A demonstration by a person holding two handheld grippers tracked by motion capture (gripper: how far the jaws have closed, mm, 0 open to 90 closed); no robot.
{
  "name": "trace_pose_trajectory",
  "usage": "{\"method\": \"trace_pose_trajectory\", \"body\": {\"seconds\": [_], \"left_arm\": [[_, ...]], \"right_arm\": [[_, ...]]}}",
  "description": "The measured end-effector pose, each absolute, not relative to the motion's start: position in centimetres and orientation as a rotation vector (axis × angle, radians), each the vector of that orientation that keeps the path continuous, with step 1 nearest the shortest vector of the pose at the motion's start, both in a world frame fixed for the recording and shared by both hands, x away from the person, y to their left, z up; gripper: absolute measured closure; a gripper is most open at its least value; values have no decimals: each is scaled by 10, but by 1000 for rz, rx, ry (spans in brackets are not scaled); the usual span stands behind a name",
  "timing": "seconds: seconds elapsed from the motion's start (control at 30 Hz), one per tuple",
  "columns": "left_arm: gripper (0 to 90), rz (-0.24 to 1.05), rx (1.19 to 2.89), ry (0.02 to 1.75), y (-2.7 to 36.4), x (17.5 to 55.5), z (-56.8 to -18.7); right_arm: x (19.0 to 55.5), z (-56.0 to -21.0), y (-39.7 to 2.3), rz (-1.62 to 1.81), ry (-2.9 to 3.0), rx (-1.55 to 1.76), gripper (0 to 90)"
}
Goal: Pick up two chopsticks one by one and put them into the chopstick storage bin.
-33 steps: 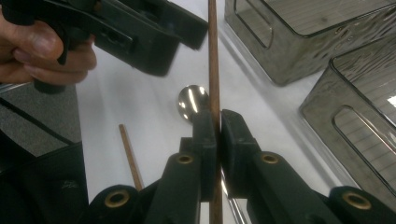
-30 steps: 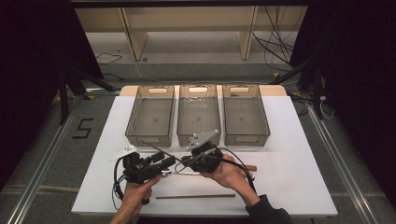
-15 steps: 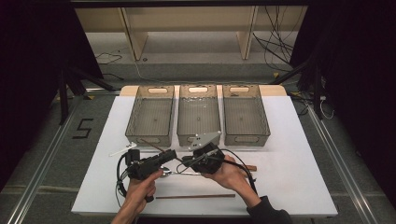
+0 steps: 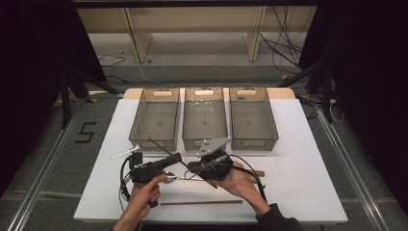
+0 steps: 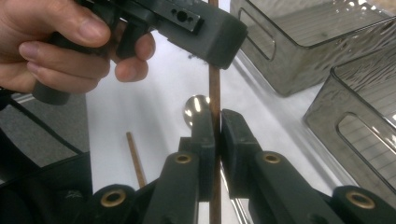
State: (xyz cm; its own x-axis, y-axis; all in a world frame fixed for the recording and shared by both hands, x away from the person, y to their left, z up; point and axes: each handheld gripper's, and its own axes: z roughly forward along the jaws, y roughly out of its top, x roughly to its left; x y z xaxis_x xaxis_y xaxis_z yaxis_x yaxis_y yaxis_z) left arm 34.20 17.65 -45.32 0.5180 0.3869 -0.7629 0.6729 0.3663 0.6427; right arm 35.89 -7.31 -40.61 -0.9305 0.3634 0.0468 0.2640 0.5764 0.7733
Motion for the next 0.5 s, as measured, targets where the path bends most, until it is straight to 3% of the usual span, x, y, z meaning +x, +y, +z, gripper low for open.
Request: {"method": "trace_pose_trajectory", "body": {"seconds": [0.27,0.5], "left_arm": [[847,-164,1340,1088,188,348,-440],[846,-64,1505,1048,200,365,-397]], "right_arm": [[357,-400,-101,1366,2663,569,595],[351,-411,-127,1320,2653,660,368]]}}
